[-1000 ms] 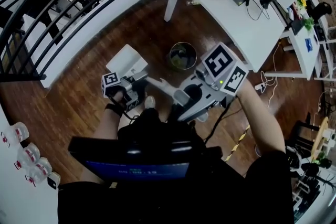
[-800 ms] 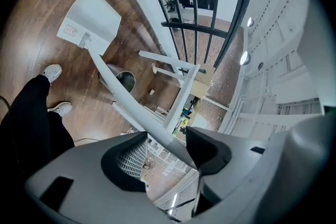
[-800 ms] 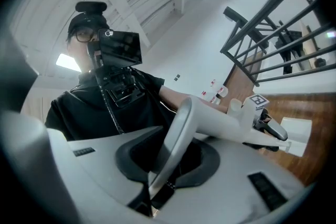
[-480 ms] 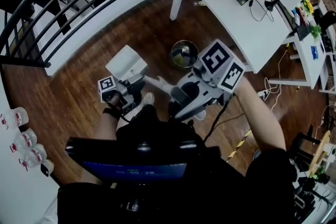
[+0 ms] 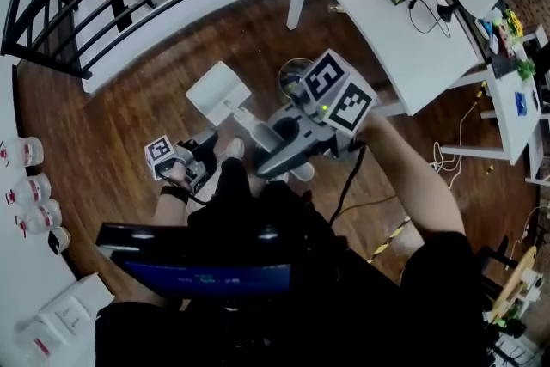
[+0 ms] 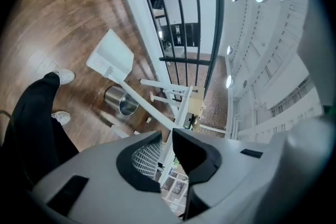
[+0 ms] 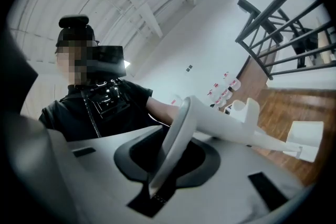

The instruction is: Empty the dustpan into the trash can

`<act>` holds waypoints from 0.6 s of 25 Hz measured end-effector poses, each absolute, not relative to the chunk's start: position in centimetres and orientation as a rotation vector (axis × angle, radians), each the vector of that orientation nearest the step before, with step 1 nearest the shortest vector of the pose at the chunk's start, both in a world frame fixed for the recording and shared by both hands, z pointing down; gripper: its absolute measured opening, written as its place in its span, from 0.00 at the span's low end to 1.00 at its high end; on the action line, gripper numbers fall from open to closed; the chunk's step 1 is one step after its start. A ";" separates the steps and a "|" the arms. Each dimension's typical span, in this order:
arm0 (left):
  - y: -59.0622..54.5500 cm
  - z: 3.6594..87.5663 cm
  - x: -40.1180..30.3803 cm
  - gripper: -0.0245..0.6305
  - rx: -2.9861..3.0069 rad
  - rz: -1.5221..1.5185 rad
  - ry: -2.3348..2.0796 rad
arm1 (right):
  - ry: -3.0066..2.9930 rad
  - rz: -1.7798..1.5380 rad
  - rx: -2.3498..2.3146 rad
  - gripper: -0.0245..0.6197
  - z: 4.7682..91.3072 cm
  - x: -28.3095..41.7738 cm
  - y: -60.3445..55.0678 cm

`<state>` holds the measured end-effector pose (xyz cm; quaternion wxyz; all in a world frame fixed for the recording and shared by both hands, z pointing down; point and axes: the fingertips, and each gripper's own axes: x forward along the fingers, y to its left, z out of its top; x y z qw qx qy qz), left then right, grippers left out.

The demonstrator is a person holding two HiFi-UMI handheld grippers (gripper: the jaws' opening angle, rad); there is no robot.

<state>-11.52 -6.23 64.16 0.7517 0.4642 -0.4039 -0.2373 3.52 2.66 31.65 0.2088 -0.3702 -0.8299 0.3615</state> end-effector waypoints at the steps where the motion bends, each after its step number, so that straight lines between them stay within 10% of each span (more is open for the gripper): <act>1: -5.6 63.6 -12.0 0.10 1.042 -0.534 -0.910 | -2.312 1.013 -1.028 0.15 31.8 4.0 3.1; 15: -4.8 47.7 -18.4 0.04 1.722 -0.600 -1.172 | -2.313 1.112 -0.899 0.15 40.2 2.3 9.6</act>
